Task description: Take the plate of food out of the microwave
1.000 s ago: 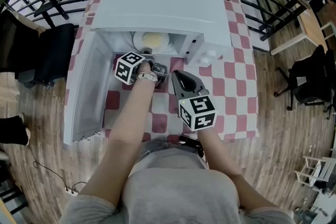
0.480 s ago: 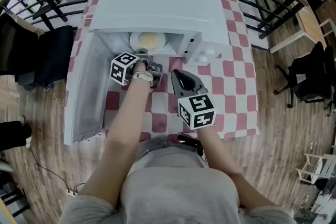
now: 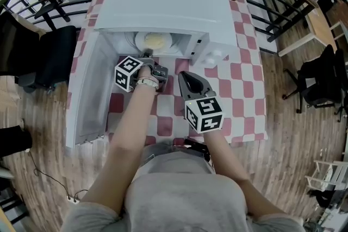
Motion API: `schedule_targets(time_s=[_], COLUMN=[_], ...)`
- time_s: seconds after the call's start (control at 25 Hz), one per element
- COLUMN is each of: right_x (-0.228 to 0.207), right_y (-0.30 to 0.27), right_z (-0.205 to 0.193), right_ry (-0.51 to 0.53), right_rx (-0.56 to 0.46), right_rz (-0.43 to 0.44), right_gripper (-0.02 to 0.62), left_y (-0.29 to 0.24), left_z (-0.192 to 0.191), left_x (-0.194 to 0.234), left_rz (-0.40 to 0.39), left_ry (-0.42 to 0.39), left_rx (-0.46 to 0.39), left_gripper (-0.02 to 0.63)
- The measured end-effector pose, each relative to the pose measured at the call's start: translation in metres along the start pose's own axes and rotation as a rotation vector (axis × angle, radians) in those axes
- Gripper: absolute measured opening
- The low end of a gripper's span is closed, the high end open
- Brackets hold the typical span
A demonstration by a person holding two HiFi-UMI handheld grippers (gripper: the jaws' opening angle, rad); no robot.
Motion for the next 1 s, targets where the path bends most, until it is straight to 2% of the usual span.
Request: schedule_targets(time_s=[0.6, 1.0], right_x=[0.003, 0.017], right_y=[0.006, 0.024], right_z=[0.005, 0.000], right_ry=[0.034, 0.056], right_rx=[-0.046, -0.065], right_rz=[-0.023, -0.008], right_gripper=[0.026, 0.026], left_y=[0.010, 0.039], left_z=[-0.009, -0.021], left_x=[-0.007, -0.005], left_rz=[-0.062, -0.094], left_ry=[-0.021, -0.016], left_rx=[0.009, 0.002], left_gripper=[0.014, 0.014])
Point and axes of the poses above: the fingertips, and each gripper's own axes: y backward along the fingers, x to its left, z out of its top, the point moved 9 cm from there along y, backward along the fingers, and after that the axes turned 3 degrees about x, right-handed, at the moved point
